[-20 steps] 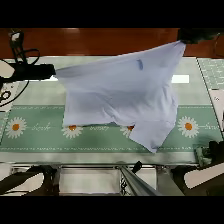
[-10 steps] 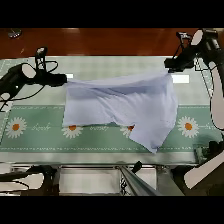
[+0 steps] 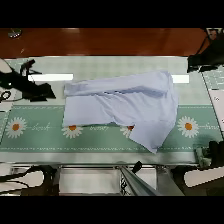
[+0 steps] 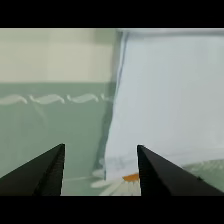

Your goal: Fold the shirts.

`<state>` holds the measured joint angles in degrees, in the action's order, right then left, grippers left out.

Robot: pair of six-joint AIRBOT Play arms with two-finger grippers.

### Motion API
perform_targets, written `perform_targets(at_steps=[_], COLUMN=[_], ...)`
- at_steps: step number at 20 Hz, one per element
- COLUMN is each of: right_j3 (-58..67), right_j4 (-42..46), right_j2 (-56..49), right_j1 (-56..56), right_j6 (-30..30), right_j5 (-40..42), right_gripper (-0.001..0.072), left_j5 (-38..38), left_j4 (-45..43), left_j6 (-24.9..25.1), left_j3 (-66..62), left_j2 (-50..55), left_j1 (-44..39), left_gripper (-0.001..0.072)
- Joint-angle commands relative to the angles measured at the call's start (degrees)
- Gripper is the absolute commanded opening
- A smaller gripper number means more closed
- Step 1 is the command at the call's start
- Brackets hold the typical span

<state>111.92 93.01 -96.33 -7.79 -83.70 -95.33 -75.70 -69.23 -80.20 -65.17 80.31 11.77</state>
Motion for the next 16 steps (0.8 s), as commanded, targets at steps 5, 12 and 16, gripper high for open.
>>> perform_targets(at_steps=[5,12,16], right_j3=[-0.02,-0.02,-0.02], right_j4=[-8.57,-9.18,-9.18], right_j2=[1.2,1.2,1.2], right_j1=[-6.05,-5.97,-5.97], right_j6=[0.5,0.59,1.46], right_j5=[-3.1,-2.86,-3.78], right_gripper=[0.0548,0.0537,0.0539], left_j5=[3.76,12.02,16.41], left_j4=[14.64,18.78,26.97], left_j6=[7.13,7.15,7.1], left_j3=[24.52,26.73,26.62], left_j2=[-5.6,-5.16,0.17], left_j1=[7.54,2.64,-3.3], left_gripper=[0.0616,0.0614,0.0476])
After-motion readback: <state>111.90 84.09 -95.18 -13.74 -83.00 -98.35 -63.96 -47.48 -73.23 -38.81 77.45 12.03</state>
